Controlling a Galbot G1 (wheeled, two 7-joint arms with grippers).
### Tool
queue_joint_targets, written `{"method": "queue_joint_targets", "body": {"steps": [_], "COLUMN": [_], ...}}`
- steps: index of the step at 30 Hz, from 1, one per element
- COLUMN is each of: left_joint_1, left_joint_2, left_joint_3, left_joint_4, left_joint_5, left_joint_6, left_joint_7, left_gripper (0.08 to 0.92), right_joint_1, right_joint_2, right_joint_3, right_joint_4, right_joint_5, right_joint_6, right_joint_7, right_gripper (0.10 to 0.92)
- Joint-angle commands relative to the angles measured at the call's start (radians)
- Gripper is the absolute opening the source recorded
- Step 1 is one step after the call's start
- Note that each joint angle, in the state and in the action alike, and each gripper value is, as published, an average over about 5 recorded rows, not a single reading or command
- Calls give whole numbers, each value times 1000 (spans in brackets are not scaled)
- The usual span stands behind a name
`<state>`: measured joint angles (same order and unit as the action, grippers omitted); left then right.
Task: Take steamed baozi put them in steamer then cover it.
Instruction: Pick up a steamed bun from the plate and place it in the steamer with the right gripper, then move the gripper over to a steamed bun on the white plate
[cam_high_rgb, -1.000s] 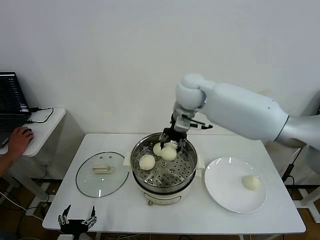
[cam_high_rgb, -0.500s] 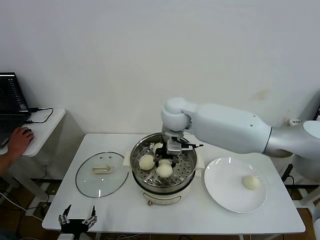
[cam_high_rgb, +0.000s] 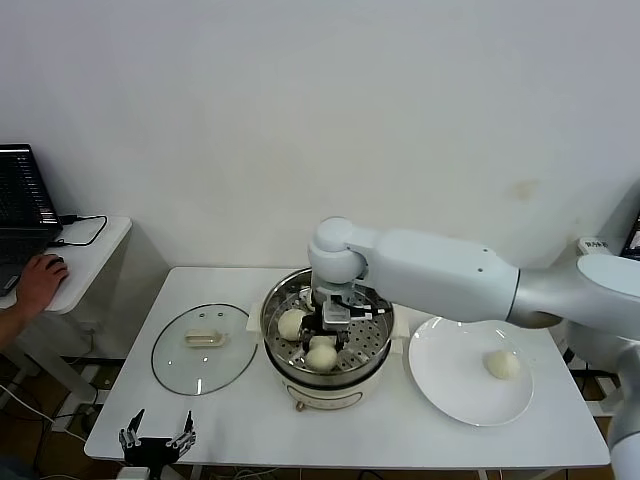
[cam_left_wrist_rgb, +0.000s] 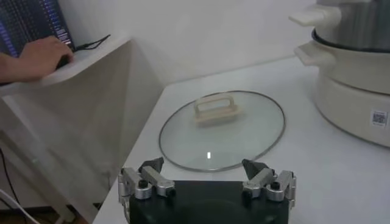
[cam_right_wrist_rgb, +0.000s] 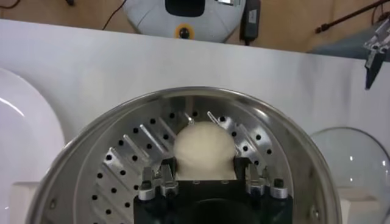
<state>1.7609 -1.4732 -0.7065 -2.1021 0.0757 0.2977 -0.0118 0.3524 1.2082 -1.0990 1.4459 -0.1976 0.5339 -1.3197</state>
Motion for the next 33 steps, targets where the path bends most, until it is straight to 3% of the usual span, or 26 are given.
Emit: {"method": "queue_joint_targets", "body": {"steps": [1, 9, 16, 23, 33], "left_joint_1": [4, 7, 11, 20, 33], "left_joint_2": [0, 3, 11, 18, 12], "left_joint_3": [3, 14, 23, 30, 55], "left_joint_4": [-13, -16, -20, -34, -48], "left_joint_5": [0, 4, 9, 6, 8], "left_joint_6": [2, 2, 3, 5, 3], "left_joint_7": [3, 4, 6, 9, 8], "left_gripper": [823, 823, 823, 823, 823], "right_joint_1": [2, 53, 97, 45, -135], "right_joint_2": [-6, -111, -304, -549, -716], "right_joint_3": [8, 81, 201, 256, 354], "right_joint_4": [12, 68, 95, 126, 16], "right_joint_5": [16, 115, 210, 305, 143], "right_joint_6": [-53, -194, -389, -781, -826], "right_joint_7": [16, 17, 23, 53, 9], "right_gripper": [631, 813, 823, 822, 823]}}
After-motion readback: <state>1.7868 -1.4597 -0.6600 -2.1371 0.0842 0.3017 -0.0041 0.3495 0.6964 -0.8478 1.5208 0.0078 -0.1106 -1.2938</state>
